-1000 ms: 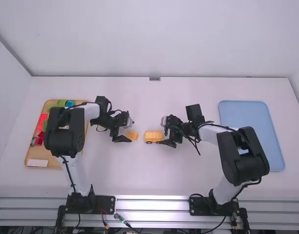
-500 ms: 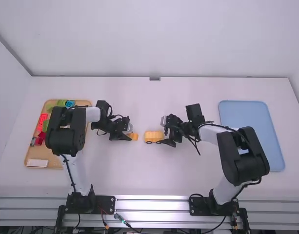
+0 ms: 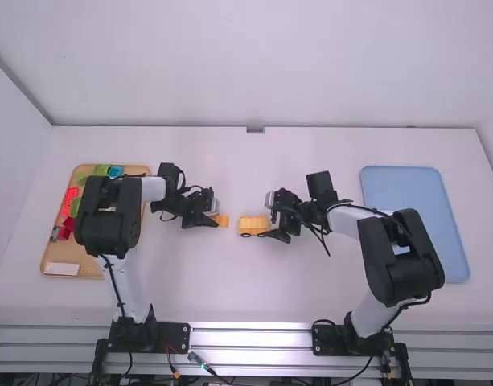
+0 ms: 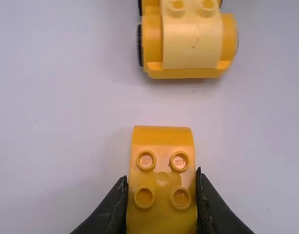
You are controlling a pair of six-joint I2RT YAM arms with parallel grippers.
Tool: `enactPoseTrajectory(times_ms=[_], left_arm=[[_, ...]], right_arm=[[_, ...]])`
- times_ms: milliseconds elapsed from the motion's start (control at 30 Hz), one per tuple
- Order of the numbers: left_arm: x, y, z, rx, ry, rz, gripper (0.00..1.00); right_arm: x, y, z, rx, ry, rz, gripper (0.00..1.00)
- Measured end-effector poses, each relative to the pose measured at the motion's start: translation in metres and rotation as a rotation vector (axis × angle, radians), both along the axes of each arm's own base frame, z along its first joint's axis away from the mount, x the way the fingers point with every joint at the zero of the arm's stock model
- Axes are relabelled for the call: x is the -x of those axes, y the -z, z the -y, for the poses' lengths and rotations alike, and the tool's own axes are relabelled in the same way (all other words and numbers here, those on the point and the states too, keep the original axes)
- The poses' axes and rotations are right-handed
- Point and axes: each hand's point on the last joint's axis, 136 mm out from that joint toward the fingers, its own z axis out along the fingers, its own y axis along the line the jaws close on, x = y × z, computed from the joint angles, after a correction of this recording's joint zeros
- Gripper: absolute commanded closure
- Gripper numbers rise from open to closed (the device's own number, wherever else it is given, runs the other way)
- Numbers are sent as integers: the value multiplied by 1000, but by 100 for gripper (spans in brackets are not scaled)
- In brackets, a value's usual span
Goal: Assemble lego blocks to make yellow taxi
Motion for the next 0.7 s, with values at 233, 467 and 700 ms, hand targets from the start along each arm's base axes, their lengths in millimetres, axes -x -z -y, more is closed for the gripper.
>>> enactPoseTrajectory(times_ms=[233,467,700], left_arm=[[-4,-2,-3,-20,-76,-84,98],[-23,-18,-8,-49,-187,-162,98],[-33,-46,-5,-36,-223,-161,98]], right_arm=[[1,3,2,16,5,-7,1],[-4,33,-6,-33,-27,-15,1],[-1,50,-10,-68,-31,-66,1]])
